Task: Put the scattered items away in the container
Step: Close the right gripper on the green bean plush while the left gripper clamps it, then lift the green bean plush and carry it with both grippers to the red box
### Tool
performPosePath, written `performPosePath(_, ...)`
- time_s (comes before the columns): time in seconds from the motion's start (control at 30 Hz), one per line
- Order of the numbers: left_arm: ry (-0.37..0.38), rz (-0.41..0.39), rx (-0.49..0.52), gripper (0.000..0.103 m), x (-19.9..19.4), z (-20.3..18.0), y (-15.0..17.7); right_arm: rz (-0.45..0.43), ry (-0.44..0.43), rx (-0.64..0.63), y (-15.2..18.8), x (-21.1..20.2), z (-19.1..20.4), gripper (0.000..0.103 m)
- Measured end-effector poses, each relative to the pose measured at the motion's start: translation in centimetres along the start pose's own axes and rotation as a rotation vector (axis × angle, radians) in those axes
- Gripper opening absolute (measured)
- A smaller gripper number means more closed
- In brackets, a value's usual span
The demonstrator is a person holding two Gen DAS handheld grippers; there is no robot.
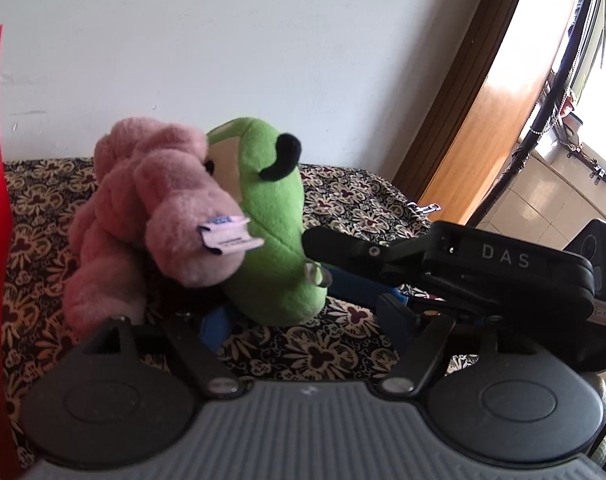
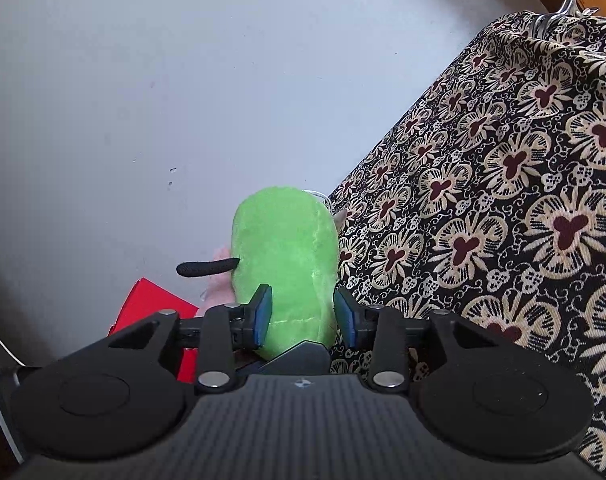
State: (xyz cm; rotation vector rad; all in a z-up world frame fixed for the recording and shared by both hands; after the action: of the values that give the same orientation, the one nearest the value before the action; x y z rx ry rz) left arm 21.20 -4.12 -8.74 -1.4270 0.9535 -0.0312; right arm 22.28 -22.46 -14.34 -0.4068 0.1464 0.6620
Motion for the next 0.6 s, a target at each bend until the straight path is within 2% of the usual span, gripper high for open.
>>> performPosePath(0.07,-0.022,-0.009,0.017,0.077,-0.4,-0.2,0.2,0.007,-0.002,-0.005,0.0,0.0,0.1,0.039)
performPosePath(0.13,-0.041,-0.013,0.040,0.077,-0.3,-1.0,0.0,0.018,-0.005,-0.005,0.0,0.1,0.3,0.034)
performPosePath(0.23,-0.068,-0.034,0.108,0.078,-0.2,-2.7,-0.2,0.005,0.003,0.013,0.0,-0.5,0.6,0.028)
performPosePath(0.37,-0.126,-0.063,0.225,0.079,-0.9,-4.9,-0.1,-0.013,0.042,-0.006,0.6,-2.0,1.3,0.027)
performPosePath(0.5,-0.103,-0.042,0.234,0.079,-1.5,-6.1,0.2,-0.027,0.070,-0.040,1.5,-4.1,1.8,0.027)
performPosePath(0.6,-0.082,-0.034,0.236,0.079,-2.6,-7.1,0.2,-0.031,0.046,-0.020,2.2,-5.4,1.8,0.027)
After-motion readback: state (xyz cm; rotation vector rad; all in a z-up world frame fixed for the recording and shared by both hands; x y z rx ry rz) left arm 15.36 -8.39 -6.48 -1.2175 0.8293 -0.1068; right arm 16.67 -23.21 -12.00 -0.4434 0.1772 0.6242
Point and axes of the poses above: each gripper's, at about its wrist camera, not at the fingertips, and x roughly the way its jaws point, z to its left, y to its underside, the point moved 1 cm from there along x, roughly the way its jaws point, and after that the axes turned 13 degrees about x, right-handed, at the moved point
